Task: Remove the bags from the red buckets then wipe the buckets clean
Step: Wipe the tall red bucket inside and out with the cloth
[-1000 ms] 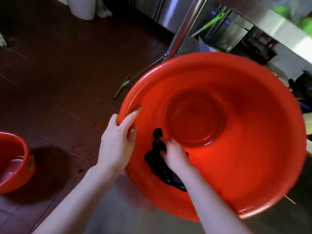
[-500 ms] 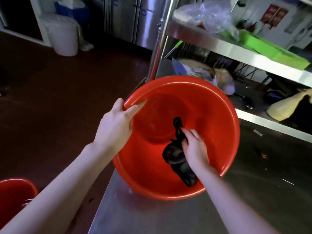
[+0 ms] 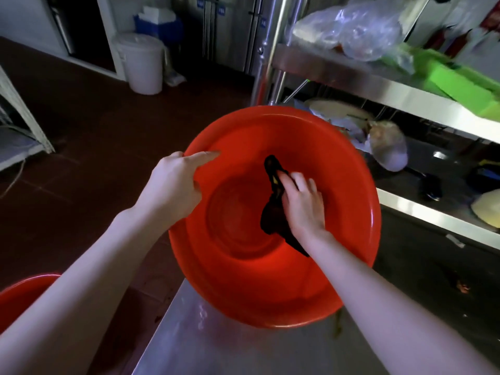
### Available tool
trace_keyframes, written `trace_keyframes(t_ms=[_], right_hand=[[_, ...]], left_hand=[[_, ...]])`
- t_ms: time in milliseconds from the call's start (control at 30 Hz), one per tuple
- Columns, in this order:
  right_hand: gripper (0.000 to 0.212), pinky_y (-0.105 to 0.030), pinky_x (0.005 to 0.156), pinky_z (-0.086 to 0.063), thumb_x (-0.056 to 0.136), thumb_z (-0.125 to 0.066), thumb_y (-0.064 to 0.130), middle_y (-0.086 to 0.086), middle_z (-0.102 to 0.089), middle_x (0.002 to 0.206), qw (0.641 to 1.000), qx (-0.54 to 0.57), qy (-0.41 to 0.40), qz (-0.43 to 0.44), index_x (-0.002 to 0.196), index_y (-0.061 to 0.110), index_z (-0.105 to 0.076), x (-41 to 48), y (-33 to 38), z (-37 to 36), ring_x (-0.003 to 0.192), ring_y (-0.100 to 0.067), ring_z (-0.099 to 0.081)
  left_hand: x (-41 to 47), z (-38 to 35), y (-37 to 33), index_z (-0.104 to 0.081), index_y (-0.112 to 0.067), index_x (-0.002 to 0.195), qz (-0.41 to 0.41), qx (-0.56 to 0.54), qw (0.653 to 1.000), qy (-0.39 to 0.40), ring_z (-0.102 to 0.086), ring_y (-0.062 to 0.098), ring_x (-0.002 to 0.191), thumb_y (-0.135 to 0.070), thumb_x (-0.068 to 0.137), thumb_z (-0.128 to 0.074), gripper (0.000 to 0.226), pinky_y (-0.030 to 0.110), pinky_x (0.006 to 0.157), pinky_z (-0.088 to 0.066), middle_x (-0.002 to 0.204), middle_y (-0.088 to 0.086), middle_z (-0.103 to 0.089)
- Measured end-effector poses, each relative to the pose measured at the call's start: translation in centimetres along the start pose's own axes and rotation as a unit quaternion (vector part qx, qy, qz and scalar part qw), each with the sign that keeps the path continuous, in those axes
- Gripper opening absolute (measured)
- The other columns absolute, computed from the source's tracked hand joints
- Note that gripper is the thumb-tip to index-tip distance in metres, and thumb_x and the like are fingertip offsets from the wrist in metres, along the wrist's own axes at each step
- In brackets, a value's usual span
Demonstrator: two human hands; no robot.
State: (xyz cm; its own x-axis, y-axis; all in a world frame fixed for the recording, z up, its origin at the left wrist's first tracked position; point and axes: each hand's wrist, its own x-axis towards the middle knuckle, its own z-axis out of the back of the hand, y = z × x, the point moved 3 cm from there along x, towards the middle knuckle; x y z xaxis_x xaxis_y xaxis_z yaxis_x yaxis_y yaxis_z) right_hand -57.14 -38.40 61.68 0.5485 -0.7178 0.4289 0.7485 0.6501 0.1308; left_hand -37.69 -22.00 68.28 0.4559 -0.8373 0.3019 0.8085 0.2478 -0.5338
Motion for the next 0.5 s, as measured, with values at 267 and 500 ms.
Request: trace_keyframes(t_ms=[267, 500], right_hand=[[0.065, -0.055, 0.11, -0.03, 0.091, -0.053, 0.047, 0.002, -0.02, 0.158, 0.943, -0.05, 0.302, 0.133, 0.149, 0.037, -0.026, -0.7, 1.9, -10.3, 0.141, -0.027, -0.024], [0.056, -0.067, 0.11, -0.012, 0.098, -0.046, 0.032, 0.002, -0.015, 0.161, 0.827, -0.166, 0.418, 0.336, 0.15, 0.036, -0.026, -5.8, 2.7, -15.0, 0.147, -0.032, -0.011]], left_hand=[[1.6, -0.3, 0.0, -0.051, -0.041, 0.137, 0.003, 0.009, 1.0, -0.009, -0.058, 0.031, 0.087, 0.003, 0.081, -0.054, 0.072, 0.044, 0.079, -0.054, 0.098, 0.009, -0.052], [2.1, -0.7, -0.5, -0.05, -0.04, 0.139, -0.005, 0.022, 1.0, -0.021, -0.056, 0.031, 0.081, 0.003, 0.081, -0.054, 0.072, 0.042, 0.073, -0.053, 0.093, 0.007, -0.048]])
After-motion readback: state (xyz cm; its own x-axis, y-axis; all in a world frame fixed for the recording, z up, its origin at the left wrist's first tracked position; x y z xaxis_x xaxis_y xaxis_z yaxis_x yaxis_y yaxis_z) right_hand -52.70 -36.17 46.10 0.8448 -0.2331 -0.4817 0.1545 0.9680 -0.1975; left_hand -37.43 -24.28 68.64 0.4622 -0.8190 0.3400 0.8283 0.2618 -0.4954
